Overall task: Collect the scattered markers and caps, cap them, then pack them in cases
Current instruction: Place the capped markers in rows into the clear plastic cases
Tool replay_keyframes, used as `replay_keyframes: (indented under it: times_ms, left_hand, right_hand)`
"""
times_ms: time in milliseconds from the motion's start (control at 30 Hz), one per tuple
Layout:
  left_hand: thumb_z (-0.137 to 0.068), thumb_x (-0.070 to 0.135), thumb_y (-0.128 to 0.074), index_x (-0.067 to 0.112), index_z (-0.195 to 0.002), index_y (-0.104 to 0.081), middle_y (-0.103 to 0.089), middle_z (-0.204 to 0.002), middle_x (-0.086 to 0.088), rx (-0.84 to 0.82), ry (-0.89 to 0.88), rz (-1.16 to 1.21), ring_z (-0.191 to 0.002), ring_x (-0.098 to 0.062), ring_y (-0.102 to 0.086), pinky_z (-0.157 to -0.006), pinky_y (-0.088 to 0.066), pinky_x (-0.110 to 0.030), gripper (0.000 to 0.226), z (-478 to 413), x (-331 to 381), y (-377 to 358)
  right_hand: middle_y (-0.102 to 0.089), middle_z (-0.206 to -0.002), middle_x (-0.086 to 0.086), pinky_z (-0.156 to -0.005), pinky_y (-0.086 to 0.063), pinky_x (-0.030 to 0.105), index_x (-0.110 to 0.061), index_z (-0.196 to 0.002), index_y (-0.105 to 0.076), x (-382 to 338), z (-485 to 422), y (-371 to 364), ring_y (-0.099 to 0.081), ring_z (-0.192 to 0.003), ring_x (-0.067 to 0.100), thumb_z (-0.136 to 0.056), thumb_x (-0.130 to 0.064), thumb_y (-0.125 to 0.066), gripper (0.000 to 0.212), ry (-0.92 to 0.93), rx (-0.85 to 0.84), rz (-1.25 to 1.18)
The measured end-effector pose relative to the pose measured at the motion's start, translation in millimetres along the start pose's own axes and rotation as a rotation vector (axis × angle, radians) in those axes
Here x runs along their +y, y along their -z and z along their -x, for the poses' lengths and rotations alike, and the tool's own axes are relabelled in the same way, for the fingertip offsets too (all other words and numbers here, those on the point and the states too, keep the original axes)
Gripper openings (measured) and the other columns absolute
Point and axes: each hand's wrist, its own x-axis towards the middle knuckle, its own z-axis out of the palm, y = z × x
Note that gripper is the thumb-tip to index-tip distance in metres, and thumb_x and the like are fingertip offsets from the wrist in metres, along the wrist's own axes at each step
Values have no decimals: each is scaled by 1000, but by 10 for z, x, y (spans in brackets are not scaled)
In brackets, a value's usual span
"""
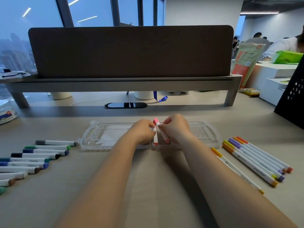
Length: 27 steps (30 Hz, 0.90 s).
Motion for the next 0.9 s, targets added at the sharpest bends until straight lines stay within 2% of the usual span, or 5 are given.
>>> replay_keyframes:
  times_ms: [167, 267, 433, 600, 900]
  left_hand:
    - [-95, 14, -52, 13, -133, -52, -57, -124, -12, 0, -5, 20, -95, -23, -58, -80, -52, -29, 38, 1, -8, 11]
    - [-95, 16, -53, 13, -134, -51, -54, -131, -10, 5, -10, 2, -109, -25, -56, -90, -48, -32, 39, 1, -6, 9]
    - [-95, 15, -53, 12, -135, -50, -54, -132, -10, 0, 0, 14, -105, -23, -56, -83, -47, -28, 40, 0, -15, 13]
    - [-95, 14, -53, 11, -132, -53, -57, -124, -9, -9, 13, 29, -102, -25, -58, -87, -50, -31, 37, -8, -16, -1]
    - [-97, 15, -48, 11, -134, -51, -55, -132, -9, 31, 6, -124, -114, -25, -54, -93, -43, -30, 37, 13, 55, -51]
  right_hand:
    - [-71, -79, 13, -75, -59, 40, -14, -64, -66, -39, -1, -12, -67, -77, 27, -86, -21, -66, 24, -5, -5, 30]
    - [-71, -81, 12, -75, -58, 38, -10, -77, -71, -33, -21, -41, -67, -78, 26, -85, -23, -67, 15, 1, 2, 44]
    - [-70, -83, 9, -67, -53, 31, -9, -86, -72, -8, -29, -50, -65, -78, 26, -87, -25, -66, 18, 46, 19, 129]
    - [-66, -86, 8, -75, -57, 34, -12, -95, -70, -9, -29, -104, -62, -80, 25, -90, -14, -59, 12, 79, 16, 225]
    - [-57, -86, 9, -67, -39, 28, -5, -101, -65, -90, 101, -33, -52, -77, 27, -91, -5, -54, 14, 138, -19, 346]
